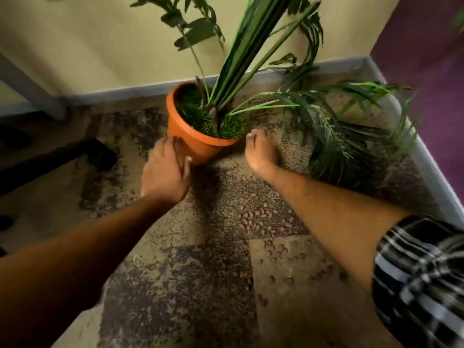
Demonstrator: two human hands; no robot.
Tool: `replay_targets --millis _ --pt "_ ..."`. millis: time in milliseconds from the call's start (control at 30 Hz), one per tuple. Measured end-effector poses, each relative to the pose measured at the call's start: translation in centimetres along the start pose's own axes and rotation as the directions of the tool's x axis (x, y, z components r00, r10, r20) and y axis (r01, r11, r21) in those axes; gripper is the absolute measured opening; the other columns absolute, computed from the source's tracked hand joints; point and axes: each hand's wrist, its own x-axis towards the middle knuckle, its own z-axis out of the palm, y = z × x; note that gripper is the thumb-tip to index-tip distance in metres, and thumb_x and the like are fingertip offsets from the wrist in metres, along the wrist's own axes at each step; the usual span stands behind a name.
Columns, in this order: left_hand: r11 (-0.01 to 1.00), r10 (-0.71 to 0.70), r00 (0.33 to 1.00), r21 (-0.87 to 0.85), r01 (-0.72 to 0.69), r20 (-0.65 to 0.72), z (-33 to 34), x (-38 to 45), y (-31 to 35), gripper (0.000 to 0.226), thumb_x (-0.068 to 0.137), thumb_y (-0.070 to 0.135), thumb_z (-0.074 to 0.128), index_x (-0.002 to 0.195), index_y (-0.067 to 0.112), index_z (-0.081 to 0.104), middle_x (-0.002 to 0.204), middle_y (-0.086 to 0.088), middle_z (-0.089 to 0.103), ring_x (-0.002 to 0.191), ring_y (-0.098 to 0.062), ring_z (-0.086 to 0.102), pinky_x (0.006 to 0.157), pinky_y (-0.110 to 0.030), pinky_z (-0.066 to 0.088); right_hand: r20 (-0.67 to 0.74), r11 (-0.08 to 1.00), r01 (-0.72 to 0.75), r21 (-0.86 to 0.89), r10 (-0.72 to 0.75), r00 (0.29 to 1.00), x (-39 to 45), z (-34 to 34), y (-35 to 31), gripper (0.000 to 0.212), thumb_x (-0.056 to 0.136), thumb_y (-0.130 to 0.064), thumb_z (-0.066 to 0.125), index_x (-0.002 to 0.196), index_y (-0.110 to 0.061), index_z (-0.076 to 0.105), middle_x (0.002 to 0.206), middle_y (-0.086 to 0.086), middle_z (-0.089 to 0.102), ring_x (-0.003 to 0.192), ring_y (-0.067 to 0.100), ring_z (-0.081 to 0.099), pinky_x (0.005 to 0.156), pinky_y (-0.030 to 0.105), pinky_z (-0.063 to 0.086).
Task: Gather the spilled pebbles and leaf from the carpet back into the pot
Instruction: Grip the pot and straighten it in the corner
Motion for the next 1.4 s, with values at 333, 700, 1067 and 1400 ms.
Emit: replay_targets --millis 333,700,1067,1400 --pt "0.428 -0.618 0.772 -0.760 0.489 0.148 0.4 10.2 0.3 0.063 0.063 0.076 0.049 0.093 0.021 0.055 0.103 -0.013 0.067 0.097 -0.035 0.068 0.089 -0.051 0.057 0.424 0.591 -0.510 0.625 0.291 0.858 2.8 -0.5 -3.2 0.037 0.108 -0.037 0.040 0.129 -0.009 0.054 0.094 0.005 0.064 0.061 0.013 0.058 0.051 0.028 0.054" --pt "0.515 -0.603 0.789 -0.698 0.497 0.117 -0.4 9.4 2.8 0.029 0.091 0.047 0.049 0.103 0.020 0.054 0.106 -0.015 0.067 0.093 -0.035 0.069 0.083 -0.049 0.060 0.541 0.272 -0.582 0.766 0.215 0.813 3.4 -0.4 -3.0 0.035 0.104 0.002 0.043 0.136 -0.007 0.051 0.115 0.013 0.071 0.092 0.024 0.069 0.070 0.038 0.061" --pt "0.541 -0.544 0.822 -0.677 0.498 0.169 -2.5 8.5 3.6 0.021 0.097 0.014 0.049 0.078 0.013 0.058 0.086 -0.021 0.069 0.061 -0.030 0.067 0.052 -0.034 0.056 0.490 0.304 -0.563 0.769 0.286 0.823 5.7 1.4 -3.8 0.047 0.103 -0.001 0.035 0.144 -0.017 0.048 0.124 0.016 0.070 0.101 0.031 0.074 0.076 0.049 0.062" --pt "0.413 -0.492 0.853 -0.815 0.406 0.176 -2.6 9.4 8.1 0.017 0.096 0.020 0.053 0.082 0.012 0.056 0.082 -0.013 0.060 0.060 -0.023 0.059 0.042 -0.025 0.046 0.411 0.326 -0.455 0.829 0.196 0.890 4.4 -7.6 -4.0 0.028 0.103 0.005 0.038 0.112 -0.004 0.064 0.095 0.012 0.070 0.080 0.021 0.067 0.070 0.036 0.060"
